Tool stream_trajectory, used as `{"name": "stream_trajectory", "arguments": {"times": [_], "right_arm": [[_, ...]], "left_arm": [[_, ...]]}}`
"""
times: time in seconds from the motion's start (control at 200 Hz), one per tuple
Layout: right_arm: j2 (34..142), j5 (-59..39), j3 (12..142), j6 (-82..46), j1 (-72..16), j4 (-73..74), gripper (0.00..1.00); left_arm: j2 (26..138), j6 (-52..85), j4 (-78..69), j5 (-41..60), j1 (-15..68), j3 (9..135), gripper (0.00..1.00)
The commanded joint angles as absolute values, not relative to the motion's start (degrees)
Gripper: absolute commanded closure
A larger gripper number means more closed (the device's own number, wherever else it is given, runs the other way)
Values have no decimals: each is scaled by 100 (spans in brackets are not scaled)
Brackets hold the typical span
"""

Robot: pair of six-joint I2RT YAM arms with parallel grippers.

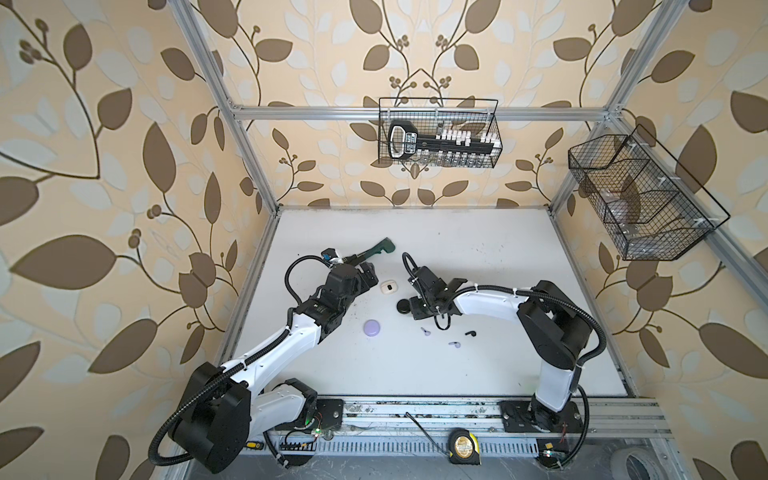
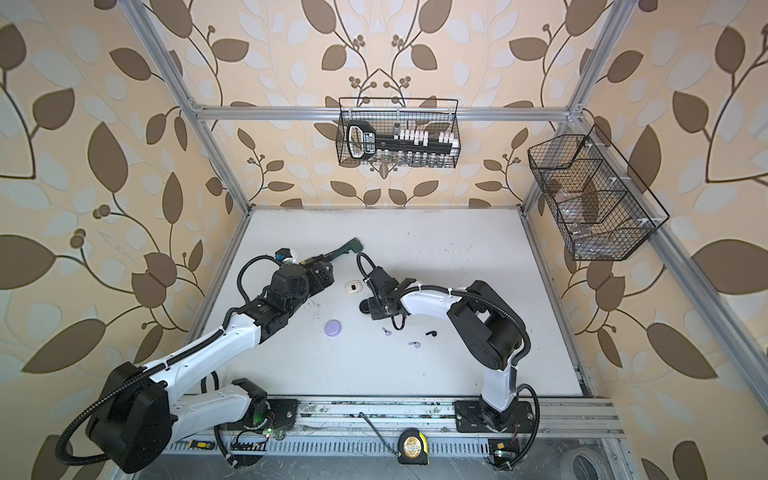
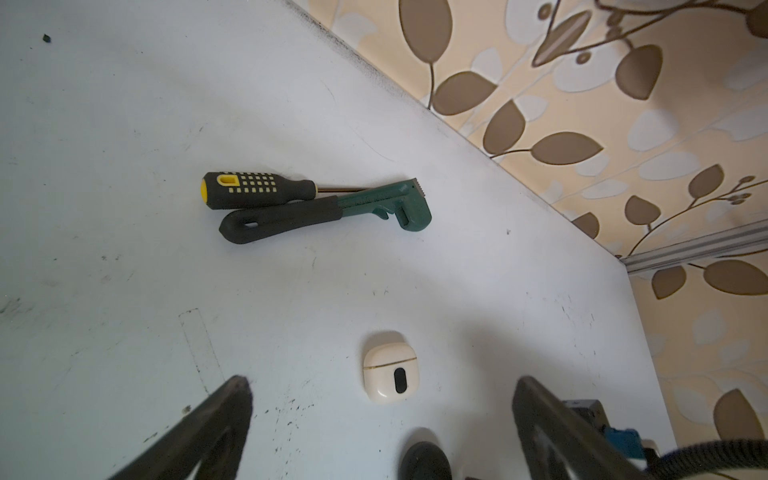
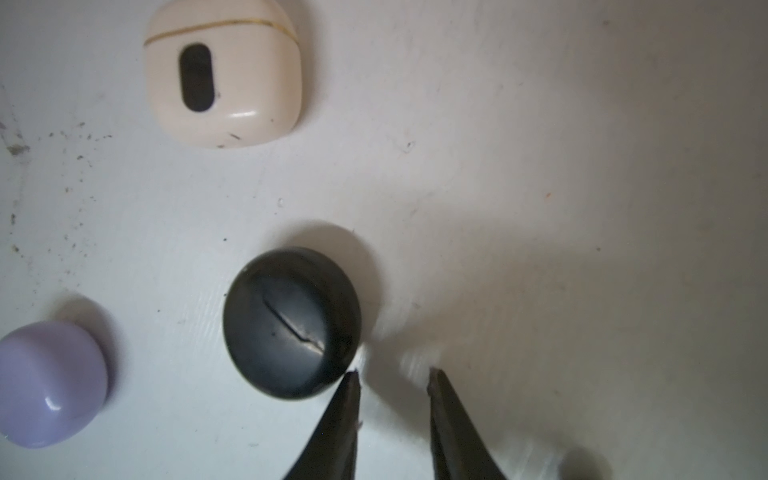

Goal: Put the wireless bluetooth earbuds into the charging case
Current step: 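Move the right gripper over the black round case and lower it, then close the right gripper on the black round case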

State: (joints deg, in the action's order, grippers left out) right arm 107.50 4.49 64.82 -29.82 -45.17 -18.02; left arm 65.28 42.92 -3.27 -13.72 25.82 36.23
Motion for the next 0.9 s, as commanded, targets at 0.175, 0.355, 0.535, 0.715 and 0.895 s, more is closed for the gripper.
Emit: {"name": "stream_trajectory", "arguments": {"times": [0.175, 0.355, 0.535, 0.715, 0.895], "right_arm": [[10605, 721, 6587, -2982, -4752, -1920, 61], [10377, 1180, 6581, -2790, -4962, -1932, 42], [10370, 1334, 6624, -2486, -4966, -1898, 31], [10694, 1037, 6960, -2091, -4935, -1983, 30], [10887, 862, 7089, -1907, -5023, -1961, 29]], "left_arm": [[6433, 4166, -481, -1511, 2573, 3719, 1], [6425, 4173, -492, -1516, 2575, 3720, 1], [6428, 4174, -501, -1514, 2574, 3711, 1], [6417, 4174, -493, -1512, 2575, 3714, 1], [6403, 4175, -501, -1494, 2575, 3714, 1]]}}
